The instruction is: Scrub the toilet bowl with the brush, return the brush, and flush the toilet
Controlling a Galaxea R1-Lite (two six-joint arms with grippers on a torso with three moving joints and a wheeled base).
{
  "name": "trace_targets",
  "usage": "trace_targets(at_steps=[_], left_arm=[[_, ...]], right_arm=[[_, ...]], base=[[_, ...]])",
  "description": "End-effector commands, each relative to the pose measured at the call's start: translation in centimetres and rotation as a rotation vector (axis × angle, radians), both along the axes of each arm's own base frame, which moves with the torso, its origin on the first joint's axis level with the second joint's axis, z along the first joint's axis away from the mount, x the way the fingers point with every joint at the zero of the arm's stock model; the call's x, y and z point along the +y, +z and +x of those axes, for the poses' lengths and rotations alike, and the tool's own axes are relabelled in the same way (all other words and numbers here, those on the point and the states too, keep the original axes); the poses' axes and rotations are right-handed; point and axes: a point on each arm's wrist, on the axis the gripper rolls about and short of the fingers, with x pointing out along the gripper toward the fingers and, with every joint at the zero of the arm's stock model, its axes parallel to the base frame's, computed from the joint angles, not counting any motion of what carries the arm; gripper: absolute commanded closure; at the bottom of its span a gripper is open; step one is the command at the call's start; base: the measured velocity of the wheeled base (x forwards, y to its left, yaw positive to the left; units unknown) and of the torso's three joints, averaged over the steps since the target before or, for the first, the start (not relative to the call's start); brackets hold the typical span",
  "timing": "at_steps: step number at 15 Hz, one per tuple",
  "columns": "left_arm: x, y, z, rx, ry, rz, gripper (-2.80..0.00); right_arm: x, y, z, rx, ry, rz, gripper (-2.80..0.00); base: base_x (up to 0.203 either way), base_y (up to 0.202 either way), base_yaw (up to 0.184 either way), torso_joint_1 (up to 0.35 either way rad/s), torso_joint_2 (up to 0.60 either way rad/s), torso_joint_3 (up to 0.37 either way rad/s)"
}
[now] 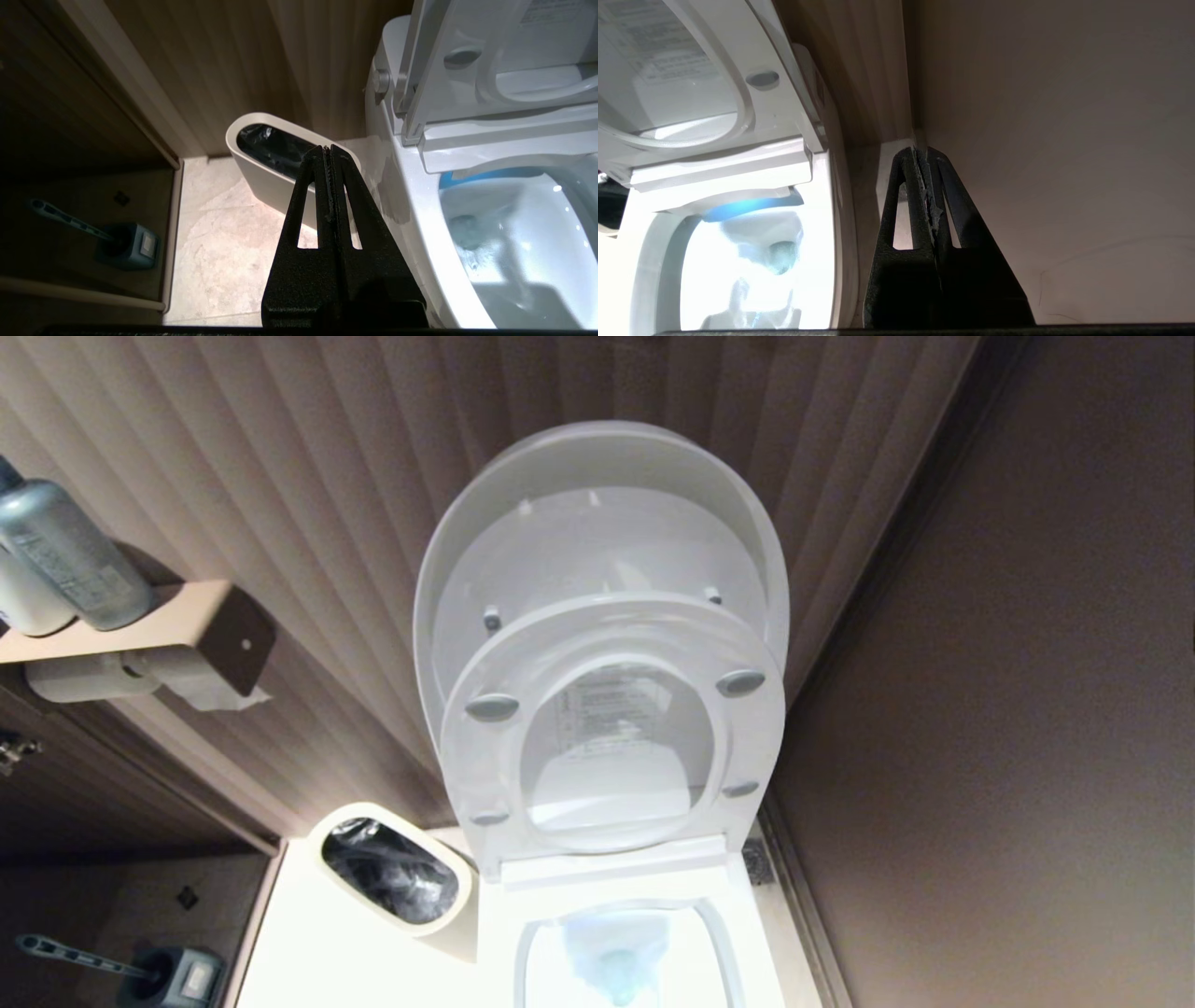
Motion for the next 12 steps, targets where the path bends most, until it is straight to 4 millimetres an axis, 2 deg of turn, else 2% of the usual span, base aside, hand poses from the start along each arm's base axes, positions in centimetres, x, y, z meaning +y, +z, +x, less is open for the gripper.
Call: trace_targets(at_steps=[1, 12], left_arm=[[0.00, -0.09, 0.06, 0.005, 0.001, -0.001, 0.00], [0.00, -0.07, 0.06, 0.003, 0.002, -0.004, 0.00]], right_arm=[[0.00, 0.00, 0.00, 0.000, 0.000, -0.003, 0.00], [0.01, 0.00, 0.00, 0.000, 0.003, -0.006, 0.00]], base=[[0.000, 0.000, 0.000, 0.002, 0.00, 0.212], [0.000, 0.000, 0.000, 0.003, 0.00, 0.202]])
